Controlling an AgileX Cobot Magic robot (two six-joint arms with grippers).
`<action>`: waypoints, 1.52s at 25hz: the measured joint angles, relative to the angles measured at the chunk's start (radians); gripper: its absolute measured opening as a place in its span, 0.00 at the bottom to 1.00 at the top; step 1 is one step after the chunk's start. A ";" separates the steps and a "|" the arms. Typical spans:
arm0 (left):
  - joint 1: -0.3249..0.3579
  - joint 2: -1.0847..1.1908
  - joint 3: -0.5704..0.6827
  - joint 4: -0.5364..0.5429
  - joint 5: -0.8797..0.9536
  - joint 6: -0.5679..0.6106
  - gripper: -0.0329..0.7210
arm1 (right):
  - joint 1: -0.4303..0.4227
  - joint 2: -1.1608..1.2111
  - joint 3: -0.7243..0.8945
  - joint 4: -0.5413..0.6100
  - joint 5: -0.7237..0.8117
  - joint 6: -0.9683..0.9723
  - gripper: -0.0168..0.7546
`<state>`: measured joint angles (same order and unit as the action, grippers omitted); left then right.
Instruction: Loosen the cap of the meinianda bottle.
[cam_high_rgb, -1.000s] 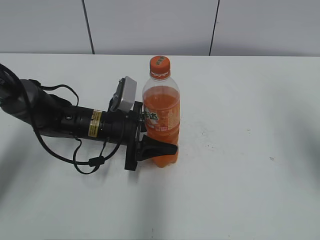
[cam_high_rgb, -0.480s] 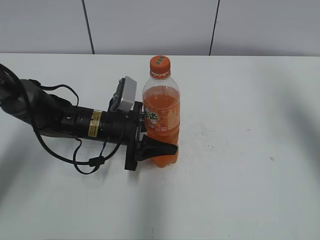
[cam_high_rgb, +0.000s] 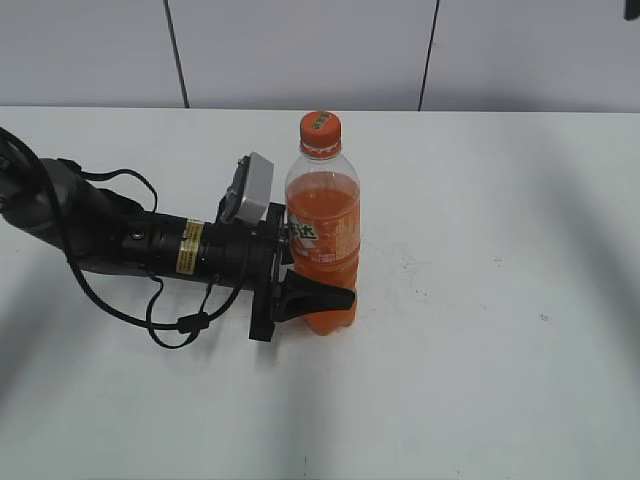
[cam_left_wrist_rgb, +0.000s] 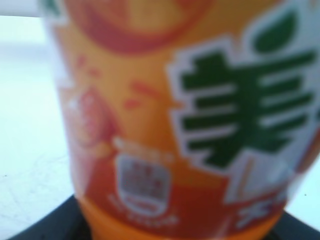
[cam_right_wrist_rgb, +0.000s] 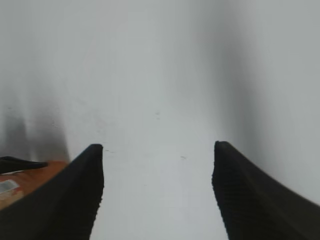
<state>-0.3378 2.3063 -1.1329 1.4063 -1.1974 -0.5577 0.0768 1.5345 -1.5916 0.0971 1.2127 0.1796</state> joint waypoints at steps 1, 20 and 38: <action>0.000 0.000 0.000 0.000 0.000 0.000 0.57 | 0.036 0.001 -0.021 0.004 0.000 0.024 0.67; 0.000 0.000 -0.001 0.001 0.000 0.000 0.57 | 0.578 0.197 -0.150 -0.066 0.003 0.374 0.65; 0.000 0.000 -0.001 0.001 0.000 0.000 0.57 | 0.700 0.281 -0.152 -0.146 -0.074 0.432 0.65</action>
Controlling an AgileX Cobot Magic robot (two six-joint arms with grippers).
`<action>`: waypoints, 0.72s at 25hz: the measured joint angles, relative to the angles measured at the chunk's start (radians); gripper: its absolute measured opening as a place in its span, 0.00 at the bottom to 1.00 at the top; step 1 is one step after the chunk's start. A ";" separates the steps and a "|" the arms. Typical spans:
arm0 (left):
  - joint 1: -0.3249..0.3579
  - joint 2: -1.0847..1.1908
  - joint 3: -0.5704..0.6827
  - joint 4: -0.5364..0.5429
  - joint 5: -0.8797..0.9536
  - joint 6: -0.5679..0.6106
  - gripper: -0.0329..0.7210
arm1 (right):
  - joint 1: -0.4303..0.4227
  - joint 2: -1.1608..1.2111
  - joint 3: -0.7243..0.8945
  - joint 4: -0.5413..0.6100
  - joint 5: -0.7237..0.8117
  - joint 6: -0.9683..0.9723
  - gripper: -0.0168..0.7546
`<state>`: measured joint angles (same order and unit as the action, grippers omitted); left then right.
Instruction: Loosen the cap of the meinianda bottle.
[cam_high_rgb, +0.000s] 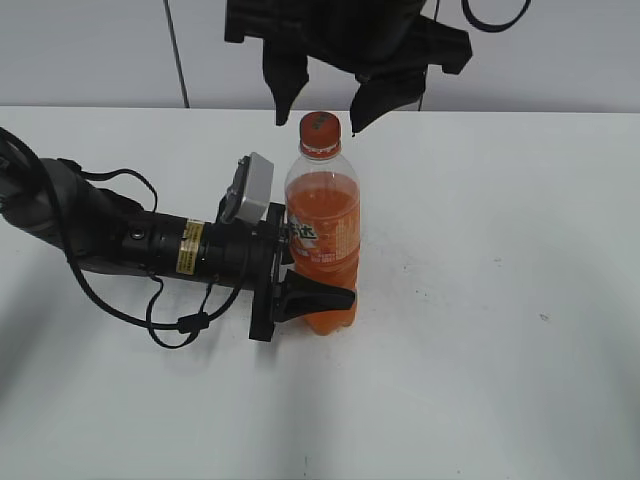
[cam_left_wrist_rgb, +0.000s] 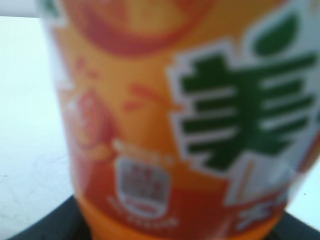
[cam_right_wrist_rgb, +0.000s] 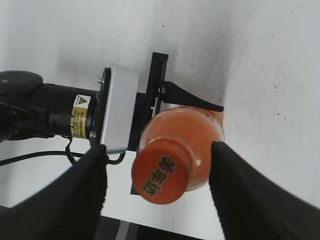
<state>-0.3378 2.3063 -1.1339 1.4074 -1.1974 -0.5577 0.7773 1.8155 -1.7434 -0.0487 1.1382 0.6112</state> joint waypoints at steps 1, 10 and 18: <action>0.000 0.000 0.000 0.000 0.000 0.000 0.57 | 0.000 0.001 -0.001 -0.003 0.000 0.000 0.65; 0.000 0.000 0.000 0.000 0.000 0.000 0.57 | 0.000 0.025 -0.002 -0.011 0.036 0.002 0.61; -0.001 0.000 0.000 0.000 0.000 0.000 0.57 | 0.000 0.026 -0.002 -0.012 0.050 0.002 0.54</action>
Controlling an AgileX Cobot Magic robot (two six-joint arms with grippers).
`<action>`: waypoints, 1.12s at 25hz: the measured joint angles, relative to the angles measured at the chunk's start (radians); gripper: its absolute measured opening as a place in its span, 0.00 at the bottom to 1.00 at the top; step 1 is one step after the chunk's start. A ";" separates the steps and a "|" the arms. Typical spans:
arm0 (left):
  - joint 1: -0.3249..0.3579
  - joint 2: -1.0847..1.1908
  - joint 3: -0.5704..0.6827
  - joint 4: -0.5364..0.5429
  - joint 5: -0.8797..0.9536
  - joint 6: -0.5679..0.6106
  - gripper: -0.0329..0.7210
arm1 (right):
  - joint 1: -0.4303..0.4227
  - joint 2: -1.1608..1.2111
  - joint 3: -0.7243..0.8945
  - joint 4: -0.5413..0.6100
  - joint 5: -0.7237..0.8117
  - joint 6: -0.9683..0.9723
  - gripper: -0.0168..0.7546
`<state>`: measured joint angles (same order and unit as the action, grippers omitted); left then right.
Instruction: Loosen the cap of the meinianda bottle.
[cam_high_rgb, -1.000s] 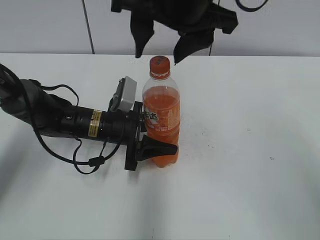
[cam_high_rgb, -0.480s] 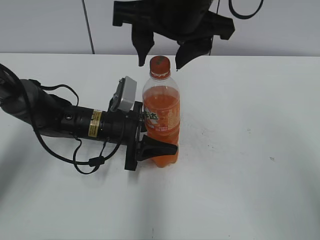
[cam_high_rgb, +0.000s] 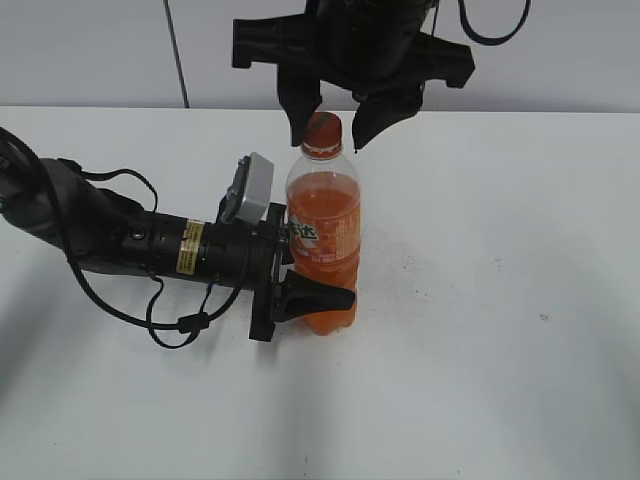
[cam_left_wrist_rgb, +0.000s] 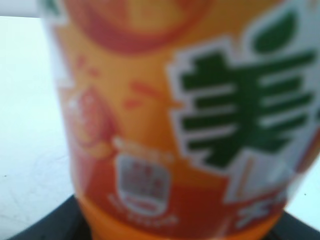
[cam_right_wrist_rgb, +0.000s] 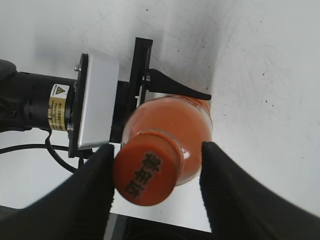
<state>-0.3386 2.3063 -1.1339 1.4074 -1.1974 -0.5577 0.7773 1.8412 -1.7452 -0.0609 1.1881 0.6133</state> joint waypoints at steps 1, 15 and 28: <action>0.000 0.000 0.000 0.000 0.000 0.000 0.57 | 0.000 0.000 0.000 0.000 -0.003 0.000 0.53; 0.000 0.000 0.000 0.000 0.002 -0.004 0.57 | 0.000 0.000 0.000 0.000 -0.020 -0.099 0.39; 0.000 0.000 0.000 0.004 0.000 -0.004 0.57 | 0.000 0.000 -0.004 0.036 -0.012 -0.953 0.38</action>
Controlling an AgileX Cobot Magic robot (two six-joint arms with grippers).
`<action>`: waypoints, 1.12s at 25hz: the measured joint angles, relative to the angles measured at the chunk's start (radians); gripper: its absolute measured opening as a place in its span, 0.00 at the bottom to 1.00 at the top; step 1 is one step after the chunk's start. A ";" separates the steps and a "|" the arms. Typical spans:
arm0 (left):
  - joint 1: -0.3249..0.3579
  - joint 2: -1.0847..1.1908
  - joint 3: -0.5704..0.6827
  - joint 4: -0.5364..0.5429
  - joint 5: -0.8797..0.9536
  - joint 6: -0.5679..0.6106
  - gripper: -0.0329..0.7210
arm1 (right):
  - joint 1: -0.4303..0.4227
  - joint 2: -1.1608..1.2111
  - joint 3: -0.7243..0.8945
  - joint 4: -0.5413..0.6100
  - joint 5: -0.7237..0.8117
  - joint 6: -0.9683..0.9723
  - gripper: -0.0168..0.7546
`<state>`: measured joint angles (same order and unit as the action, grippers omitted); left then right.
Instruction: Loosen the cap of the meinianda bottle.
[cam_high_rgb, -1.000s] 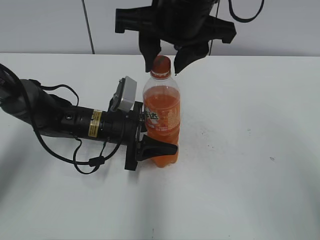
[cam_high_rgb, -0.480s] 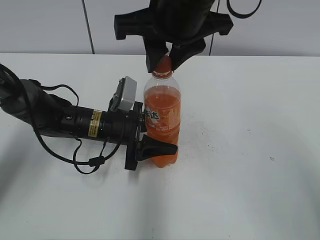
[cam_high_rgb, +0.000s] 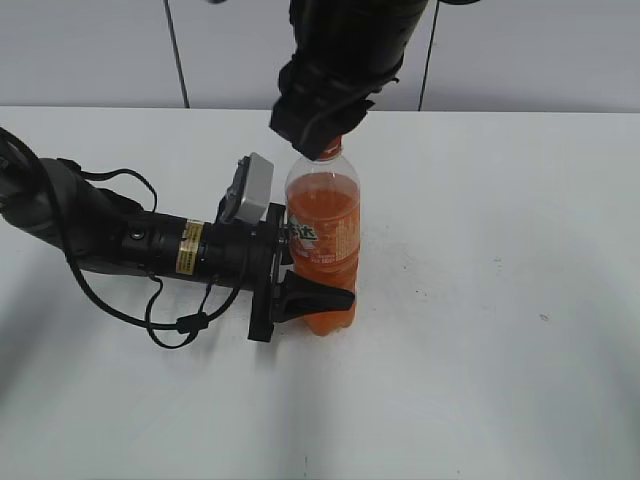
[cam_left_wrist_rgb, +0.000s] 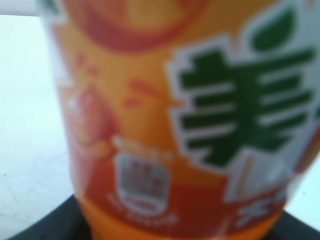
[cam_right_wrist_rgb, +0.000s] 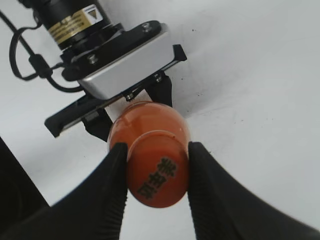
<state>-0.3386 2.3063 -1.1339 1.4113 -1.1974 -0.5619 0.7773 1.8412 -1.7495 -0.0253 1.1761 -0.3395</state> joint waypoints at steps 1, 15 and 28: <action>0.000 0.000 0.000 0.002 0.000 0.002 0.57 | 0.000 0.000 0.000 0.005 0.009 -0.068 0.38; 0.000 0.000 0.000 0.015 -0.007 0.018 0.57 | -0.001 0.000 -0.002 0.041 0.023 -0.556 0.38; -0.001 0.000 0.000 0.011 -0.006 0.005 0.57 | 0.000 -0.040 -0.002 0.088 0.036 -0.633 0.38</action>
<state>-0.3397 2.3063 -1.1339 1.4221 -1.2030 -0.5569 0.7774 1.8011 -1.7518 0.0627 1.2119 -0.9722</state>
